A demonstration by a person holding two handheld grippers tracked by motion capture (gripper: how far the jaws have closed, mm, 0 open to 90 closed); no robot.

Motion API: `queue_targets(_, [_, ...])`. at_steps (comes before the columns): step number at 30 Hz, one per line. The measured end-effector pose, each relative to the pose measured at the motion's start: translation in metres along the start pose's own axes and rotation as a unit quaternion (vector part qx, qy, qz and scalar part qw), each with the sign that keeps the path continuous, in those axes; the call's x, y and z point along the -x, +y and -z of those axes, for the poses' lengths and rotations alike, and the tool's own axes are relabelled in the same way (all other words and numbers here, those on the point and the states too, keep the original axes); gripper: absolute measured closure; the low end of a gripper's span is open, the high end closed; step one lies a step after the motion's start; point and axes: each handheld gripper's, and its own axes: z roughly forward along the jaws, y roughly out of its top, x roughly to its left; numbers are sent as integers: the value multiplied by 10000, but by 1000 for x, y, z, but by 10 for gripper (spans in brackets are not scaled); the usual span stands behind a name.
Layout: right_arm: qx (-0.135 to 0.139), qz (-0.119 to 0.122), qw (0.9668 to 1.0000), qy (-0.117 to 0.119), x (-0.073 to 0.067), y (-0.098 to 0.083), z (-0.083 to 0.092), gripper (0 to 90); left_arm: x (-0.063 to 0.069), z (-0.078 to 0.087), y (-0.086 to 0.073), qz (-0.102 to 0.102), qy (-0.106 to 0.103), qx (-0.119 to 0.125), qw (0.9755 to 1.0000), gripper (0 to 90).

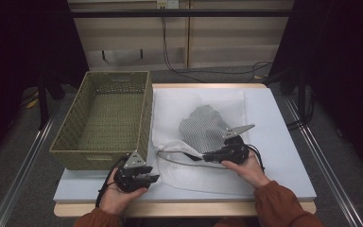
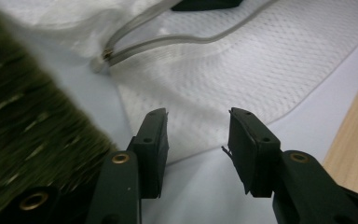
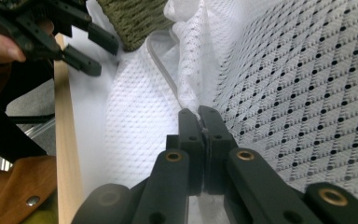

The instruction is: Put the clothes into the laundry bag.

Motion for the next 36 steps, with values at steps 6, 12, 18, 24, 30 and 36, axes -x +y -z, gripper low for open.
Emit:
queue_targets(6, [-109,-31,9999,-27,2,-7,-1,886,-2,-4,-3,18,100,-45,9999,513])
queue_targets(12, [-155,-47,9999,-33,3,-9,-3,884,-3,-8,-3,17,74,-145,9999,475])
queue_targets(18, [-166,-17,9999,-20,3,-10,-4,884,-1,-14,-4,-111,204,-275,9994,490])
queue_targets(24, [-198,-23,9998,-38,3,-9,-5,884,-4,-15,-2,-340,272,-339,9985,620])
queue_targets(30, [-198,-34,9998,-23,3,-9,-5,884,-5,-17,0,-344,81,-338,9988,880])
queue_targets(36, [-206,-25,9998,-31,3,-9,-6,885,-4,-16,1,-219,42,-402,9989,900])
